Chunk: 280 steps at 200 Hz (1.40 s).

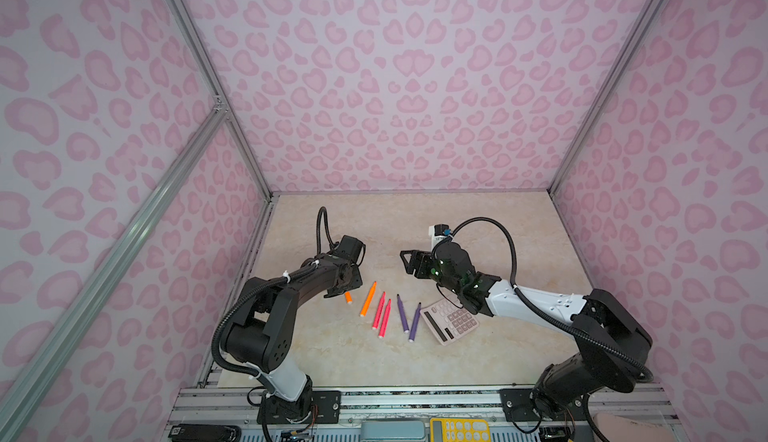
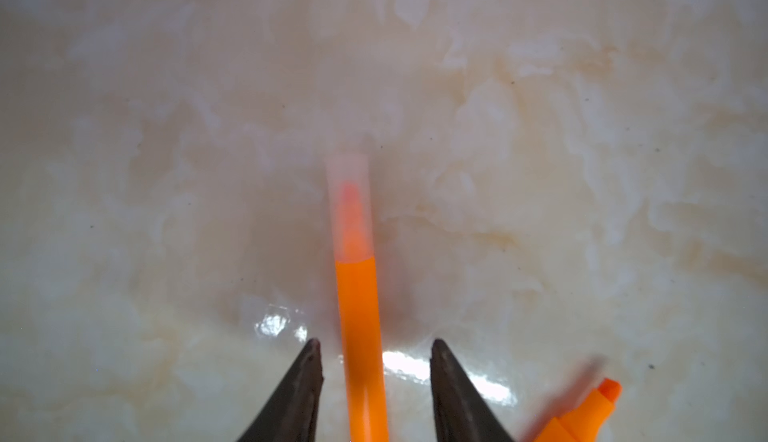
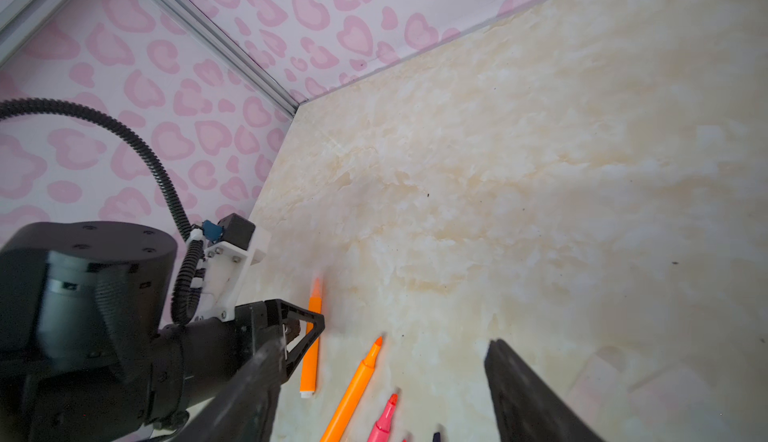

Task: Insert the pens into the pen caps
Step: 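Lay the capped highlighter on the table and open the left gripper, then grasp an uncapped orange marker with the left gripper and lift it upright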

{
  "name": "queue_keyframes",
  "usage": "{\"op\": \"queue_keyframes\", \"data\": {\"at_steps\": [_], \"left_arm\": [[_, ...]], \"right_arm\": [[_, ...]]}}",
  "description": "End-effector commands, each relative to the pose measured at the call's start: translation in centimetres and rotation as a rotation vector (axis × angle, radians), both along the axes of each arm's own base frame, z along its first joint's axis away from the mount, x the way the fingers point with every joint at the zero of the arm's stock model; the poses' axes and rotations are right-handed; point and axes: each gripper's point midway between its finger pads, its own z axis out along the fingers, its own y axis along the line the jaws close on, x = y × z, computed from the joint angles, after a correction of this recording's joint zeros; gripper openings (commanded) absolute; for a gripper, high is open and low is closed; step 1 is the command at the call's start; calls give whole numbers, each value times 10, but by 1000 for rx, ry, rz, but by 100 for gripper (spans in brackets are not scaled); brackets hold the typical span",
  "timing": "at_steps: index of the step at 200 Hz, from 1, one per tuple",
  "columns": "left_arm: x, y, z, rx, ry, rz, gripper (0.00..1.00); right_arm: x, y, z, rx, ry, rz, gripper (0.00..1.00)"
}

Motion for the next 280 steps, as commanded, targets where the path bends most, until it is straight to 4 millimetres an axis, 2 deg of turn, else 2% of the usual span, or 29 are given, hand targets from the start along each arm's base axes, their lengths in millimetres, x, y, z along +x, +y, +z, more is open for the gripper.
{"op": "queue_keyframes", "data": {"at_steps": [1, 18, 38, 59, 84, 110, 132, 147, 185, 215, 280], "left_arm": [[5, -5, 26, 9, -102, -42, 46], [4, -19, 45, -3, -175, -111, 50], [2, -42, 57, -28, -197, -211, 50], [-3, -65, 56, -33, -159, -303, 49], [-13, -80, 44, -36, -96, -369, 47], [-27, -74, 21, -22, -45, -383, 45], [-38, -71, 6, -2, -12, -404, 45], [-43, -77, 1, -14, 6, -436, 45], [-44, -88, -2, -3, 24, -478, 46], [-41, -76, -10, 69, 45, -442, 46], [-37, -76, -27, 100, 96, -433, 38]], "right_arm": [[2, -1, 3, 15, -5, -7, 78], [3, -2, 5, 12, -11, -11, 78], [6, -8, 1, 8, -10, -28, 78], [11, -14, -5, 12, 9, -41, 78], [14, -22, 2, 13, 3, -58, 78], [15, -34, 13, 4, -28, -92, 78], [15, -40, 11, 2, -34, -112, 78], [16, -41, 9, 2, -25, -112, 78], [15, -41, 2, 0, -13, -109, 78], [15, -42, 6, 3, -16, -107, 78], [16, -44, 3, 14, -8, -106, 78]]}}
